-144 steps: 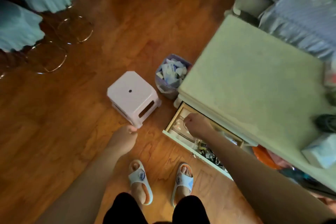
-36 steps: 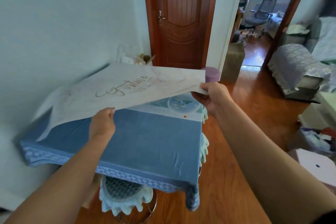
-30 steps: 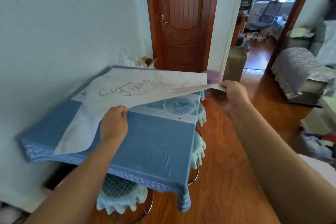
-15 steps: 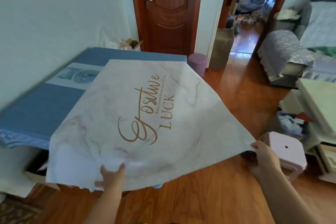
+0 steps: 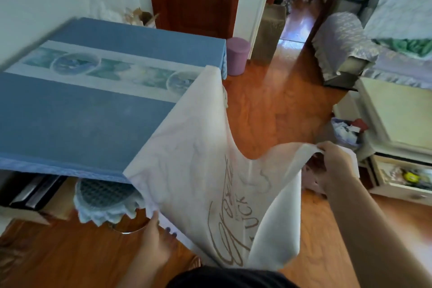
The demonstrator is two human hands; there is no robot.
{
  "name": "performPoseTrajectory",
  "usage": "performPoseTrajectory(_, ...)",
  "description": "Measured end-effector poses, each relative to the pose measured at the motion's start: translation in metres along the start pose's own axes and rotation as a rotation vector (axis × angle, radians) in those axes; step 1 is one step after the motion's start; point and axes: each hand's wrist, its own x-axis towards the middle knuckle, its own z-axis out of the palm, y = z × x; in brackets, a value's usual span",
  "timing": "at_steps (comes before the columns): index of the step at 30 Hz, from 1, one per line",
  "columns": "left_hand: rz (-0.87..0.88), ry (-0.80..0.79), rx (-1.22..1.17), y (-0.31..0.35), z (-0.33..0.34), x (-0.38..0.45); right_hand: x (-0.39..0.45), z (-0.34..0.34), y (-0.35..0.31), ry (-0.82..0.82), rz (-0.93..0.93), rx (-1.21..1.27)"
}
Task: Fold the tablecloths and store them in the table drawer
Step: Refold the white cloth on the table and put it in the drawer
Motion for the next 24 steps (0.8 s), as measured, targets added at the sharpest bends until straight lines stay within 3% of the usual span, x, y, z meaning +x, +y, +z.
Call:
performPoseTrajectory(3,-0.076,-0.174,0.042,-0.01,0.027,-0.007,0.015,-0.022,-0.005,0.058,-0.063,0.083)
performPoseTrajectory(7,0.218,-0.264,0.456,-0.013,0.093,-0.014,0.025,-0.066,-0.048,0.027,-0.167,0.194)
performPoseTrajectory(11,0.372,-0.678,0.672,-0.018,0.184,-0.092,0.014,-0.076,-0.116,-0.123,-0.284,0.196)
performPoseTrajectory(13,0.604,-0.858,0.862,-0.031,0.23,-0.144,0.018,-0.076,-0.148,-0.204,-0.306,0.201)
performPoseTrajectory(14,0.799,-0.809,0.964,-0.039,0.251,-0.159,0.02,-0.078,-0.162,-0.247,-0.3,0.188)
performPoseTrajectory(15,1.004,-0.647,1.058,-0.046,0.271,-0.167,0.023,-0.082,-0.173,-0.277,-0.292,0.169)
performPoseTrajectory(17,1.182,-0.26,1.192,-0.052,0.299,-0.16,0.036,-0.096,-0.193,-0.329,-0.284,0.124)
performPoseTrajectory(19,1.025,-0.1,1.242,-0.056,0.308,-0.134,0.047,-0.117,-0.219,-0.372,-0.285,0.111)
performPoseTrajectory(21,0.856,-0.084,1.284,-0.073,0.307,-0.106,0.056,-0.143,-0.256,-0.396,-0.313,0.163)
performPoseTrajectory(24,0.803,-0.046,1.211,-0.124,0.33,-0.106,0.052,-0.186,-0.321,-0.432,-0.369,0.244)
